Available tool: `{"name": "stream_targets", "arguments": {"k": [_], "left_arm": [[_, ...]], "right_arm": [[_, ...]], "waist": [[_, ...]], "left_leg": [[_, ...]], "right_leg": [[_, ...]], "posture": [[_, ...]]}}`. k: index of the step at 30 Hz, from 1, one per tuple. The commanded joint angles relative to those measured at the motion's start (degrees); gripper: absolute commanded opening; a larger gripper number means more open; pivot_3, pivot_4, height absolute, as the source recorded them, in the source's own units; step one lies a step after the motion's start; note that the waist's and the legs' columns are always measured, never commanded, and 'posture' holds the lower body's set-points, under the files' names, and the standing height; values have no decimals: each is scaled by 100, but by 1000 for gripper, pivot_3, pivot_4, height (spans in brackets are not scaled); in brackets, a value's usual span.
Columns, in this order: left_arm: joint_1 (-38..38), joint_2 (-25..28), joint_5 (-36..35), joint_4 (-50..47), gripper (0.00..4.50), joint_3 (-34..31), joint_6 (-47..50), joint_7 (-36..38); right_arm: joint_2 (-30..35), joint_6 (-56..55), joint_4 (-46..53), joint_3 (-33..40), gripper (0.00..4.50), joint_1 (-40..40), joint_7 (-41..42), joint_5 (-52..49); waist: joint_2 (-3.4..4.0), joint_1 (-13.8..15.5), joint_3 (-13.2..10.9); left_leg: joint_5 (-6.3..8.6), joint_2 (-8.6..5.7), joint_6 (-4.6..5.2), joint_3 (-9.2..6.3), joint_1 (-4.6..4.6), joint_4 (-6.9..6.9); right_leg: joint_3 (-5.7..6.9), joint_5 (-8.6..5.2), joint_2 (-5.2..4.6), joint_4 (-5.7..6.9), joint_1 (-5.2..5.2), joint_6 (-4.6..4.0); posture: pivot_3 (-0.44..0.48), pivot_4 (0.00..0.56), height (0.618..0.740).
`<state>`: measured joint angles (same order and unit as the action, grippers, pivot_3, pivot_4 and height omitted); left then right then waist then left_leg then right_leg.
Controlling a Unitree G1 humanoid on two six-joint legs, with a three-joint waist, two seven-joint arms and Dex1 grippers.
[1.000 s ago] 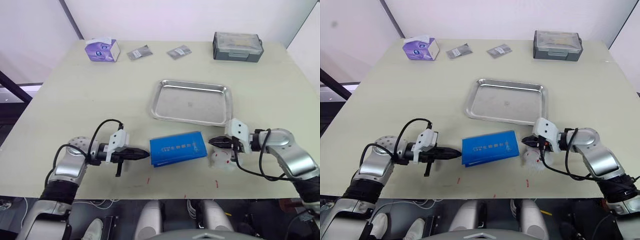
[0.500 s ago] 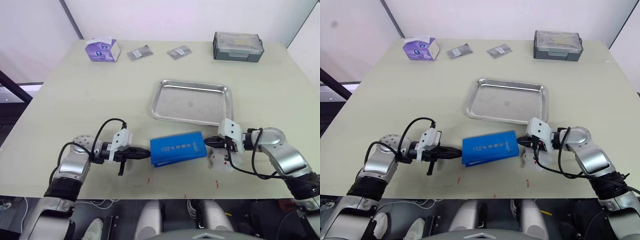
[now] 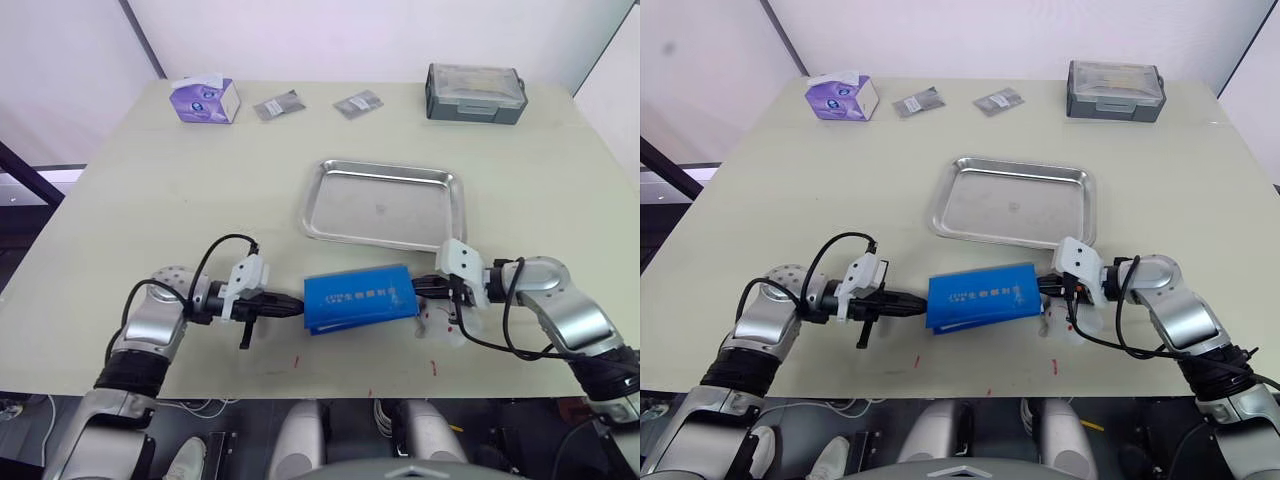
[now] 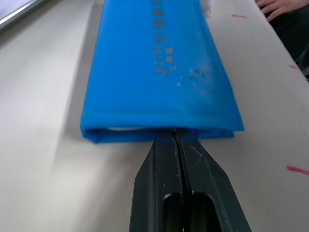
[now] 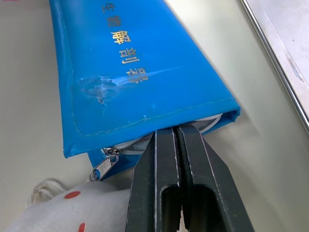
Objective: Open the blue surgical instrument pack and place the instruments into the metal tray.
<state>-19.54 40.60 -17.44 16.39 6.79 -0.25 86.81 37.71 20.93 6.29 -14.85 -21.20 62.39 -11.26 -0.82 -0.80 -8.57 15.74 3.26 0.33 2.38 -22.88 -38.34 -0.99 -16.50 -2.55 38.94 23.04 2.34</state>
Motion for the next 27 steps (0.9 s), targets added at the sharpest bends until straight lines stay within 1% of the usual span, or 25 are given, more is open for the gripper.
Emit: {"name": "stream_targets", "arguments": {"k": [1,10,16,23,27], "left_arm": [[-57,90,-151,-51,0,-138,11,153],[-32,-199,-113,-159,0,-25,1,-99],[-187,-395,11,-5,0,53,-165,-206],[-573,-770,228,317,0,306,-376,-114],[-704,-900,292,475,0,407,-490,-21]], "right_arm": [[-22,-58,171,47,64,-11,63,-85],[4,26,321,33,64,5,120,-141],[190,209,555,24,64,110,278,-217],[659,743,1326,352,64,759,290,-492],[776,877,1587,570,64,1049,144,-561]], "waist": [[0,0,0],[0,8,0],[0,15,0],[-1,58,0],[-2,13,0]], "left_leg": [[0,0,0,0,0,0],[0,0,0,0,0,0],[0,0,0,-1,0,0],[0,-6,0,-10,-9,-4],[0,-7,0,-16,-9,-4]], "right_leg": [[0,0,0,0,0,0],[0,0,0,0,0,0],[1,0,0,0,0,0],[3,0,-2,-4,0,1],[2,0,0,-2,-1,1]], "posture": [[0,150,738],[0,150,738],[0,150,738],[0,150,738],[0,150,738]]}}
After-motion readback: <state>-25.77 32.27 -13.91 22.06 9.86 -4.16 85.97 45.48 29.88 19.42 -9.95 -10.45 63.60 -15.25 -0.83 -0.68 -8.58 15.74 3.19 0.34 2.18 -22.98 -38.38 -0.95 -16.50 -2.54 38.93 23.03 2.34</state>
